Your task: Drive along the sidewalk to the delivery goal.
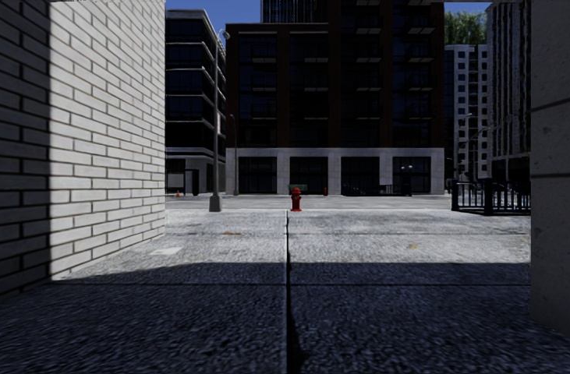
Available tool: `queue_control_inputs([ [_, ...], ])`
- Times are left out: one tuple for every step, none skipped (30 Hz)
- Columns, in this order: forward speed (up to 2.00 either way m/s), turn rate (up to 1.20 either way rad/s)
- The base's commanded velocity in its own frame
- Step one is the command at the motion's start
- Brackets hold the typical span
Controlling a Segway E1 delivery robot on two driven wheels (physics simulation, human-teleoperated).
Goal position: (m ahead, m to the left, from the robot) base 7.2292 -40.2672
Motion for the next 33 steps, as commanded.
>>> queue_control_inputs([
  [2.00, 0.00],
  [2.00, 0.00],
  [2.00, 0.00],
  [2.00, -0.26],
  [2.00, -0.46],
  [2.00, -0.52],
  [2.00, -0.53],
  [2.00, -0.53],
  [2.00, -0.53],
  [2.00, -0.53],
  [2.00, -0.53],
  [2.00, -0.53],
  [2.00, -0.53],
  [2.00, -0.51],
  [2.00, -0.50],
  [2.00, -0.50],
  [2.00, -0.50],
  [2.00, -0.50],
  [2.00, -0.50],
  [2.00, -0.50],
  [2.00, -0.51],
  [2.00, -0.51],
  [2.00, -0.51],
  [2.00, -0.51],
  [2.00, -0.51],
  [2.00, -0.51],
  [2.00, -0.51],
  [2.00, -0.46],
  [2.00, -0.43],
  [2.00, -0.43],
  [2.00, -0.43],
  [2.00, -0.42],
  [2.00, -0.42],
])
